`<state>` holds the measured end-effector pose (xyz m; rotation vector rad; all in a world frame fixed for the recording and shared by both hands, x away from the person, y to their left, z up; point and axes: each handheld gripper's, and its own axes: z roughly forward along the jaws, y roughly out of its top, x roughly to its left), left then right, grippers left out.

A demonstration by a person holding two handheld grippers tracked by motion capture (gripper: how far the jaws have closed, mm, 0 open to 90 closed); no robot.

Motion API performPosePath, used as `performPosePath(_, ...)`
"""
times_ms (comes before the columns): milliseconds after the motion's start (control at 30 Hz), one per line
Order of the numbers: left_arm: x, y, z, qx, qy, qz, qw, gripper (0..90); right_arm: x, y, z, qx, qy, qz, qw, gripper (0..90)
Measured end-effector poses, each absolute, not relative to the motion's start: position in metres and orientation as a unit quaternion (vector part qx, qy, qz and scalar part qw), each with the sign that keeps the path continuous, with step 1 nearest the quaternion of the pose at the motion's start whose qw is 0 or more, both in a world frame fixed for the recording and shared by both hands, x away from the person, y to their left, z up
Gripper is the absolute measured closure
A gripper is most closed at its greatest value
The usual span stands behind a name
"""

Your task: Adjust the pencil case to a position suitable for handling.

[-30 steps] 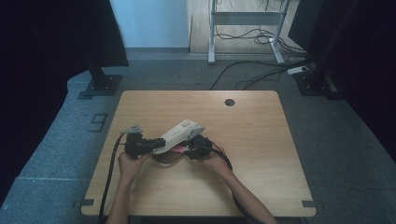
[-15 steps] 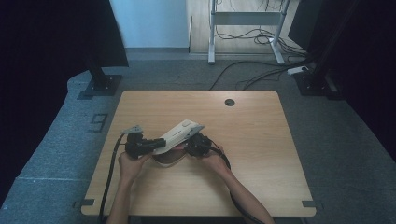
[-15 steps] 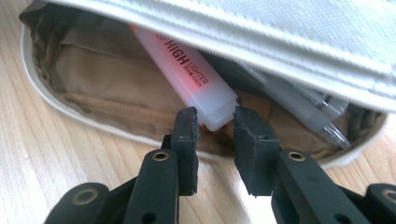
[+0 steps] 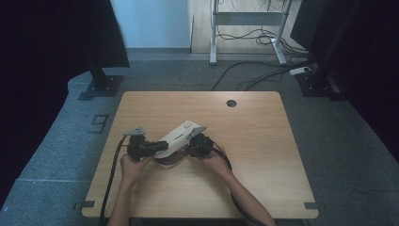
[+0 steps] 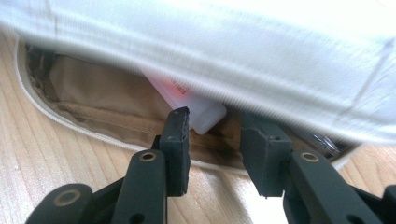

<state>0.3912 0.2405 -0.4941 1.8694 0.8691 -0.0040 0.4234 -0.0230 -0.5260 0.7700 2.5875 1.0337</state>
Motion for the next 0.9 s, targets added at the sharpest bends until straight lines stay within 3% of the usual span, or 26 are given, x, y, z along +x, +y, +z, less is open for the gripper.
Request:
performPosePath(467,0.393,0.238,-0.500,0.798,0.361,0.046,0.481,48.7,0.418,-0.039,-0.523,0.266,0.881,0.368,0.130,57.5)
performPosePath(900,0.394,0.226,-0.512,0.822,0.342,0.072,0.450,31.2,0.412,-0.056,-0.518,0.274,0.874,0.380,0.132,52.7)
